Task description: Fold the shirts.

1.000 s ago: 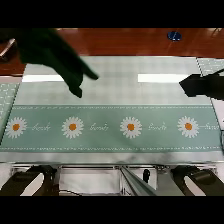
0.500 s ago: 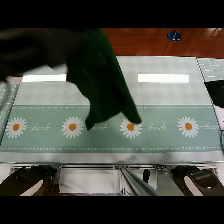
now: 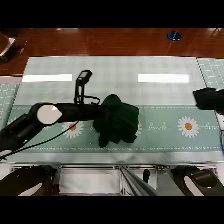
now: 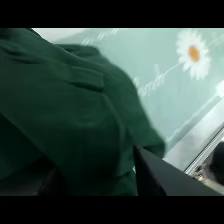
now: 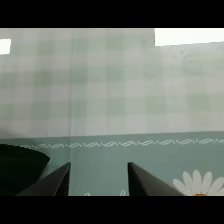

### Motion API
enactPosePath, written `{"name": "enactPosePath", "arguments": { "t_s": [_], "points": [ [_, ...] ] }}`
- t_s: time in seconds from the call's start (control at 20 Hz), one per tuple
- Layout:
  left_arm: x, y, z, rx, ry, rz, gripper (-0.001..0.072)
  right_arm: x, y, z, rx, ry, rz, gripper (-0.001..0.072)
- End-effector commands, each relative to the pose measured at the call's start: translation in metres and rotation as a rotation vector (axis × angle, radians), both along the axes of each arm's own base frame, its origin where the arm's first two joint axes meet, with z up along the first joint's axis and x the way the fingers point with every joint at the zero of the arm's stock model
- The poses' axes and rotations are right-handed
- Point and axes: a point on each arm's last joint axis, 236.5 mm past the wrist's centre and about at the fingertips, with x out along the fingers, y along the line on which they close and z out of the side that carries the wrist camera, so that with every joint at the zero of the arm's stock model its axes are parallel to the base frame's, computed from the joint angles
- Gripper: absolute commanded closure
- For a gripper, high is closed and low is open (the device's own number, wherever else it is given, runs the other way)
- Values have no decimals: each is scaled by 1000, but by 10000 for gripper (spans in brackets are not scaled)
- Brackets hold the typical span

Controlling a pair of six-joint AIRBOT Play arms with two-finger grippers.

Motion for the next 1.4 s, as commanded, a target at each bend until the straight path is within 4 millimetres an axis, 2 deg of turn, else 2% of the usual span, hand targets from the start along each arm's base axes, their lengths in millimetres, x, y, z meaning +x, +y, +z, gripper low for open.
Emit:
{"name": "enactPosePath", "arguments": {
  "t_s": [0.0,0.1,0.15,0.2,0.25,0.3,0.35,0.4,0.45,0.5,0.55,0.6,0.7,0.95,1.1,1.25,1.3,1.35],
  "points": [
    [-9,26,-35,168,114,-82,202,21,-19,-49,-61,118,-64,302],
    [4,82,-20,285,138,-61,202,30,-81,-33,-176,120,-201,301],
    [14,112,-10,318,122,-3,202,24,-122,-25,-239,122,-300,302],
    [22,142,-1,325,107,88,202,6,-164,-27,-286,164,-419,302],
    [24,166,-1,304,120,194,202,-18,-192,-43,-265,235,-528,302],
    [17,181,-13,279,164,277,203,-33,-199,-65,-191,282,-595,303],
    [-3,183,-36,242,259,323,203,-36,-182,-100,-72,322,-581,303],
    [-27,176,-62,203,366,323,203,-34,-151,-134,53,363,-516,303],
    [-50,164,-87,156,453,303,203,-31,-107,-165,203,404,-419,303],
    [-59,156,-104,106,492,319,203,-31,-68,-186,330,442,-329,303],
    [-57,154,-118,60,505,389,203,-32,-39,-199,423,474,-267,303],
    [-46,153,-123,10,490,466,203,-35,-16,-208,482,508,-212,303],
    [-28,149,-124,-57,454,516,203,-38,4,-220,491,564,-146,303],
    [-11,140,-141,-66,493,493,203,-54,44,-241,451,689,6,303],
    [0,122,-139,-112,499,461,203,-58,62,-246,440,714,58,303],
    [-2,104,-147,-93,531,407,211,-66,85,-249,464,760,114,303],
    [-1,99,-147,-97,549,388,393,-71,96,-250,475,778,144,303],
    [0,95,-145,-103,561,368,688,-75,107,-250,478,794,175,303]
  ]
}}
